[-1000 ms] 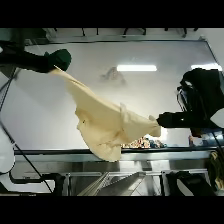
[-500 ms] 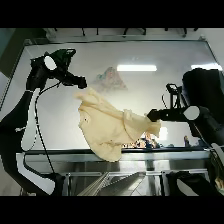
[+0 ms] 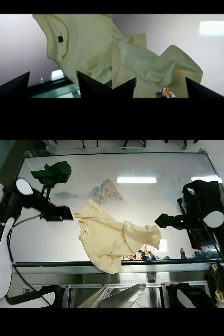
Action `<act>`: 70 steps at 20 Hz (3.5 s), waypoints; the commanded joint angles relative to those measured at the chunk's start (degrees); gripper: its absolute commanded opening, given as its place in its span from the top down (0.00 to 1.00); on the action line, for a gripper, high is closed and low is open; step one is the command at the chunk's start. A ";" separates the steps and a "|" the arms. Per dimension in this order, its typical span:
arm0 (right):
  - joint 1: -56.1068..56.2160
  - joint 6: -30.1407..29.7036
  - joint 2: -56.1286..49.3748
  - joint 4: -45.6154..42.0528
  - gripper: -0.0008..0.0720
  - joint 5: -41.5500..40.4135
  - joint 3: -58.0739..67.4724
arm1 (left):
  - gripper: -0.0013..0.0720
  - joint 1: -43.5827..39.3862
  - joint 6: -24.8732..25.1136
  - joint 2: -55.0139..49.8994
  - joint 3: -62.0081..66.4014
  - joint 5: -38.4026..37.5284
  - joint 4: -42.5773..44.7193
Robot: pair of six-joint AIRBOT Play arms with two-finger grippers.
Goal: Fold the shirts.
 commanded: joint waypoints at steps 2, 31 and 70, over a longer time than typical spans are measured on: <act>-1.51 0.31 3.91 0.17 0.02 1.81 0.50 | 0.09 0.39 -0.15 11.65 -28.26 3.87 -15.56; -1.44 -10.40 -13.33 16.74 0.02 2.45 5.22 | 0.96 2.19 0.70 18.67 -36.98 2.51 -7.19; 20.04 -27.39 -52.94 41.27 0.96 15.58 22.32 | 0.96 14.58 -3.41 21.46 -37.13 -1.81 -7.80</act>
